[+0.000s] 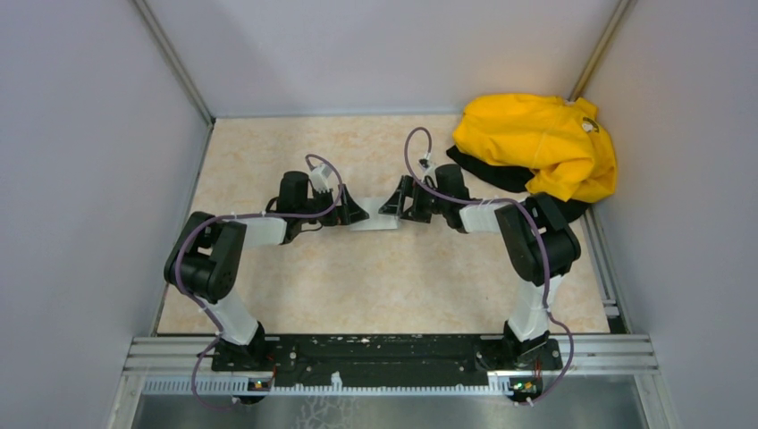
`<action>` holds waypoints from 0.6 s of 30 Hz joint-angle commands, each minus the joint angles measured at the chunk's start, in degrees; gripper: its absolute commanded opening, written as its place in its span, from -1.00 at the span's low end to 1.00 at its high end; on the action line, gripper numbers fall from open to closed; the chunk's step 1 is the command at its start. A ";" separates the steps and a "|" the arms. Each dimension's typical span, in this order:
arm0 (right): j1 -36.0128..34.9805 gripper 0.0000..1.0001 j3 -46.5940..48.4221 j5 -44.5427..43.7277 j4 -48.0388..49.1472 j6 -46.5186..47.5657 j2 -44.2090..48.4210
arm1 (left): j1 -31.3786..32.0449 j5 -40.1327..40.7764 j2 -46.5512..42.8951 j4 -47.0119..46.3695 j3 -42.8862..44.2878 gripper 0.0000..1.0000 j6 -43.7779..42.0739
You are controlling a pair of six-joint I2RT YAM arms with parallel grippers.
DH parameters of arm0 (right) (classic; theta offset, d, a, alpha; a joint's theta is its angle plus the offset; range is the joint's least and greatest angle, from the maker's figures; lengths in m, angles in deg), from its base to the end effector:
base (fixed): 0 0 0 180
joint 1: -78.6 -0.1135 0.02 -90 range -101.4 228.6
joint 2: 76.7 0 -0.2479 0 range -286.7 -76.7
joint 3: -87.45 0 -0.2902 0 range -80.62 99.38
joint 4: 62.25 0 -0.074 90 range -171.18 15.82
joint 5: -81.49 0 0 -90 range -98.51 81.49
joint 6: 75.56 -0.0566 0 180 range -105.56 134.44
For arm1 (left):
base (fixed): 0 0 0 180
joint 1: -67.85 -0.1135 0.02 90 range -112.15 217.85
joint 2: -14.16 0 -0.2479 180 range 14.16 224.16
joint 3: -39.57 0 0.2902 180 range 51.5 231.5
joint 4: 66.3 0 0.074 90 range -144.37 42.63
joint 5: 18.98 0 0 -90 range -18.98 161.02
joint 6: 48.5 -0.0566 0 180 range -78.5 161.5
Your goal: Fold the paper box
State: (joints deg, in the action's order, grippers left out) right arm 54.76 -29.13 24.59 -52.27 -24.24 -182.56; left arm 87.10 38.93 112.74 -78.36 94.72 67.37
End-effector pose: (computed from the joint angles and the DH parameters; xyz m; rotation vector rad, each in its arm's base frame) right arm 0.3574 0.1917 0.0910 -0.0741 2.2992 1.2236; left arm 0.3412 -0.1510 0.0956 0.2255 2.1956 -1.0481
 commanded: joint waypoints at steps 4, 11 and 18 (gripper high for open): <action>0.28 0.97 2.48 1.09 3.58 0.16 1.43 | 0.24 -0.96 -0.92 -0.54 0.66 0.98 -0.64; 0.07 0.97 2.17 1.93 3.82 -0.04 1.68 | 0.19 -1.12 -1.20 -0.57 0.65 0.98 -0.34; -1.31 0.97 2.94 2.39 4.29 -0.45 0.84 | 0.43 -1.64 -1.26 -1.45 0.41 0.97 0.41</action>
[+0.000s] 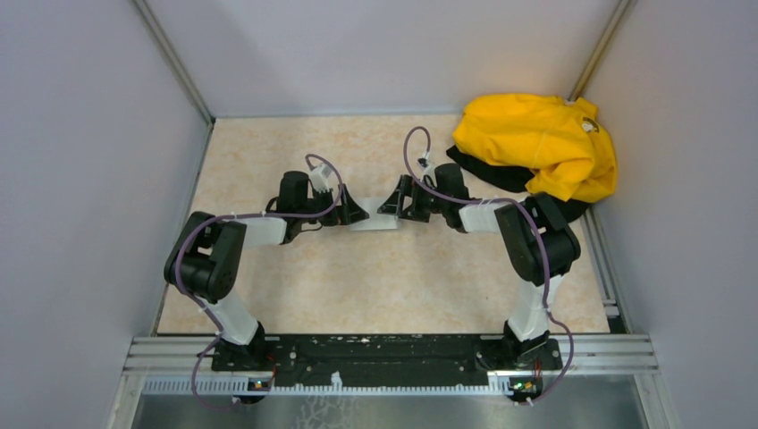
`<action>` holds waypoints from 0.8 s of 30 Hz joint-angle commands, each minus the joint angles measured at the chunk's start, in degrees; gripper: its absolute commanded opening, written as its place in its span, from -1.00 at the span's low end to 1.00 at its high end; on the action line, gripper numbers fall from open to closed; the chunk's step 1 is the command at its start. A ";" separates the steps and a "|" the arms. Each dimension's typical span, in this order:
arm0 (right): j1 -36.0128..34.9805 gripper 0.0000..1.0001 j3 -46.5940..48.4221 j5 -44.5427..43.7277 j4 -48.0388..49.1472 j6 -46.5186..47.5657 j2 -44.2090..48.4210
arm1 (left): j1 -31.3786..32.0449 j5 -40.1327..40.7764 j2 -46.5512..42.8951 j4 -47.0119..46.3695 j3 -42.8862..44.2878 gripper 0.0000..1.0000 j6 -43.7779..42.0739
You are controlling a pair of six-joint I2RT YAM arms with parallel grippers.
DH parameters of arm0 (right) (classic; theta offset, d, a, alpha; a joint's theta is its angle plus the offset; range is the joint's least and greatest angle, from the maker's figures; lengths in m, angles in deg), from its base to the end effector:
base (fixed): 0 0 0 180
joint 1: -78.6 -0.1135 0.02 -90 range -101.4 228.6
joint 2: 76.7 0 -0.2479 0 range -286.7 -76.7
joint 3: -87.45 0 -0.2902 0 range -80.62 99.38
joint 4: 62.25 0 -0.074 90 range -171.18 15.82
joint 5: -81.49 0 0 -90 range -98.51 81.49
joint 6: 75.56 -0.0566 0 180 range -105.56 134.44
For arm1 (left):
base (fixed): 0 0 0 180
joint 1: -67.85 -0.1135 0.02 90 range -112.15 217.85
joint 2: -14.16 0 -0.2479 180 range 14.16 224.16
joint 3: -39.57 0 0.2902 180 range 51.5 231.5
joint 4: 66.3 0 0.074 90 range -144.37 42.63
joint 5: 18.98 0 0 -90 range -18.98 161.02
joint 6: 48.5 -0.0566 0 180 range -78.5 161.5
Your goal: Fold the paper box
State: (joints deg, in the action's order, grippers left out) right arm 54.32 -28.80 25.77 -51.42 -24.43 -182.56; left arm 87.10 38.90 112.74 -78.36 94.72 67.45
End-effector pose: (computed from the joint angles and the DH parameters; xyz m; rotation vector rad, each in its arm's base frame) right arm 0.3572 0.1961 0.0947 -0.1015 2.2819 1.2543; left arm 0.3411 -0.1510 0.0956 0.2243 2.1960 -1.0494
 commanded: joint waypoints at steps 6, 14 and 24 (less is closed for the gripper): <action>-1.56 0.97 2.84 1.04 3.09 -0.24 1.20 | 0.70 -1.67 -2.01 -1.88 -0.22 0.97 0.57; -1.74 0.97 1.40 0.97 2.83 -0.35 3.95 | 1.42 -1.81 -4.50 -2.25 -1.56 0.97 1.62; -1.83 0.97 -2.33 0.57 0.82 -0.51 11.11 | 3.17 -1.11 -10.10 0.05 -3.19 0.97 3.24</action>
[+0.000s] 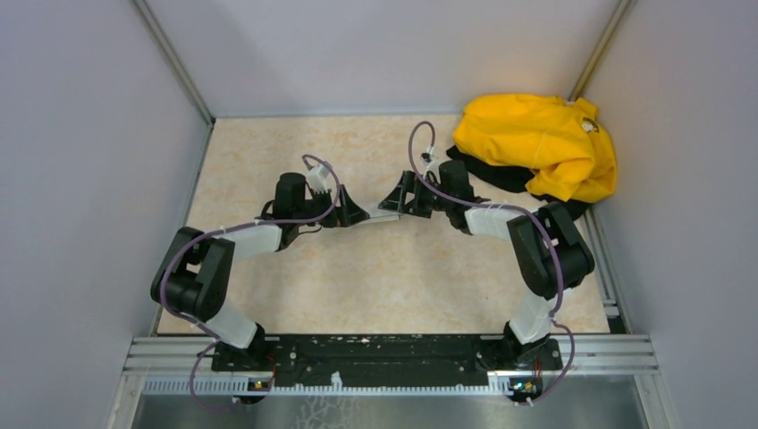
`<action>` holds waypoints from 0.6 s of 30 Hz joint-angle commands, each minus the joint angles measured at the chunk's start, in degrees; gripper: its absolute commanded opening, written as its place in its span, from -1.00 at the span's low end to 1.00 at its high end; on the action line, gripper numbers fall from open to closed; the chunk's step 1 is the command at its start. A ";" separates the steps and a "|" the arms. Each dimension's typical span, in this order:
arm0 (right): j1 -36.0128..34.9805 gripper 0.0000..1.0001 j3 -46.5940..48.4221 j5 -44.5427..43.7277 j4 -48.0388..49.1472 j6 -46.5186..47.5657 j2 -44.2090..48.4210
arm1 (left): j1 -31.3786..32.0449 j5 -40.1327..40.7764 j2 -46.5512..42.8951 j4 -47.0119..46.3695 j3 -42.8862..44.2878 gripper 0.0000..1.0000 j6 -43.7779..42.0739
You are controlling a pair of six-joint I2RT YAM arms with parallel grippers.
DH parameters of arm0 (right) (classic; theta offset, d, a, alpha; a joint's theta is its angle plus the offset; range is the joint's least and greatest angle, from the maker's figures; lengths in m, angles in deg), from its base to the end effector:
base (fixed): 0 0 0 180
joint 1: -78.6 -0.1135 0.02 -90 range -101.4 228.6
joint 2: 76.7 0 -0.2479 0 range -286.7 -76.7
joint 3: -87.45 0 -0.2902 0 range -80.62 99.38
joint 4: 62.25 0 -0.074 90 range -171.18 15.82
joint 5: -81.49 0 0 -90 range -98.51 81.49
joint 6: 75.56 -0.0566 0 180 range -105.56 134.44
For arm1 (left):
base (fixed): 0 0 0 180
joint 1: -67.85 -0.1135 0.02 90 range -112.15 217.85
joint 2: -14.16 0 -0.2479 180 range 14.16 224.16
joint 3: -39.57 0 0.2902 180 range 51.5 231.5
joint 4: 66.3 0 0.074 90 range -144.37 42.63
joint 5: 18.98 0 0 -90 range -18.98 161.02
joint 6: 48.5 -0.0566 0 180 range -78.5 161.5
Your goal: Fold the paper box
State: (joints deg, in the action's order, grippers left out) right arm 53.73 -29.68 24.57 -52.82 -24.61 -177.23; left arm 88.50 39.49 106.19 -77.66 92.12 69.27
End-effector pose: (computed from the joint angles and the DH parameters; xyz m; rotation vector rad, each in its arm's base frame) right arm 0.3517 0.1971 0.1225 -0.1161 2.2281 1.2490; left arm 0.3270 -0.1549 0.1191 0.2277 2.1506 -1.0732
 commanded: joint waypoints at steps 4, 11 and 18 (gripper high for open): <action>-1.57 0.97 -3.20 1.42 0.64 -0.35 9.57 | 2.81 -0.74 -6.50 0.97 -1.34 0.97 1.84; -2.33 0.97 -5.50 0.56 -2.55 -0.43 16.08 | 4.13 1.03 -11.34 4.64 -2.06 0.97 2.71; -2.98 0.97 -6.80 -0.09 -6.36 -0.55 20.73 | 5.37 1.46 -14.40 5.22 -4.80 0.97 6.28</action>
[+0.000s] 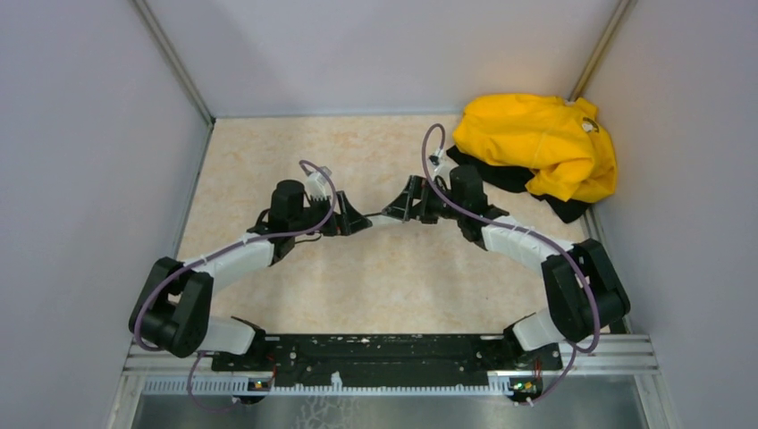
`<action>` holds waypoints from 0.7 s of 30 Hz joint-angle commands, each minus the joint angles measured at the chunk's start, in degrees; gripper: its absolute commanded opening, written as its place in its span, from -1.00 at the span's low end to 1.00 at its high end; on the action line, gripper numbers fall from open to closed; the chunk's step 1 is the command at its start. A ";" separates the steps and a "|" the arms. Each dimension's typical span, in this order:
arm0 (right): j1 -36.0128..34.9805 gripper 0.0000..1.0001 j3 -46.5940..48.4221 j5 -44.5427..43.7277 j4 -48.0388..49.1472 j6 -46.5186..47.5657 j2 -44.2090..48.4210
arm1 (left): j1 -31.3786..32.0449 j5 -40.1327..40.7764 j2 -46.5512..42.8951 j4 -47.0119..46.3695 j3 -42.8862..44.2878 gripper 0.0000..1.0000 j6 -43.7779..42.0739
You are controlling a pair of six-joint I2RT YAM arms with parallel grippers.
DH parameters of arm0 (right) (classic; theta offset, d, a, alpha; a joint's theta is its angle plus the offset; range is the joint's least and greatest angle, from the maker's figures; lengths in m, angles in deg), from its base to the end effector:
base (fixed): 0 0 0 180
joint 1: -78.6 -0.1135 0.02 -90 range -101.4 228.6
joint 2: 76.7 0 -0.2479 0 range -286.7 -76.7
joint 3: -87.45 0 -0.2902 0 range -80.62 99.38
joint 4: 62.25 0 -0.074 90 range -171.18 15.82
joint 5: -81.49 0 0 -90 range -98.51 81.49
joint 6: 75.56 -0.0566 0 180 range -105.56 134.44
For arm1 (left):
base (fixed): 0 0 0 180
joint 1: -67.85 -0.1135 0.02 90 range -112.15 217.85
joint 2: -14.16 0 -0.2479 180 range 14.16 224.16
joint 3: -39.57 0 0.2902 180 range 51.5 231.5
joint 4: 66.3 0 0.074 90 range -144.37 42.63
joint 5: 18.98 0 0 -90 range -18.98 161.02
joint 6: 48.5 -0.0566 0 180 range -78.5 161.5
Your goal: Fold the paper box
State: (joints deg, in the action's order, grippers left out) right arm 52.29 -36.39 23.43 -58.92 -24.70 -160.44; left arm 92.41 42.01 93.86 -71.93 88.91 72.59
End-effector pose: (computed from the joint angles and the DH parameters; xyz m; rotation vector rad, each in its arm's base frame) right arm 0.3107 0.1870 0.1754 -0.1534 2.1591 1.2561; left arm 0.2962 -0.1656 0.1591 0.2276 2.1148 -1.1074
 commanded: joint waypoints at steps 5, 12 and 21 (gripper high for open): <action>-1.78 0.97 -0.56 0.65 -2.57 -0.42 5.80 | 2.00 -0.77 -3.67 -0.28 -2.98 0.97 4.76; -2.08 0.97 -3.17 0.23 -1.45 -0.80 6.36 | 2.40 -0.59 -3.93 0.42 -2.34 0.97 5.10; -2.08 0.97 -5.60 -0.12 1.81 -1.07 3.78 | 2.86 -0.31 -2.01 0.02 -1.64 0.97 4.83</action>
State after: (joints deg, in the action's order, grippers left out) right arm 50.94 -42.35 22.71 -62.02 -25.24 -156.07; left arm 94.64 42.29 91.48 -70.53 86.07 76.92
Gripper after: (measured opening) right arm 0.985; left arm 0.987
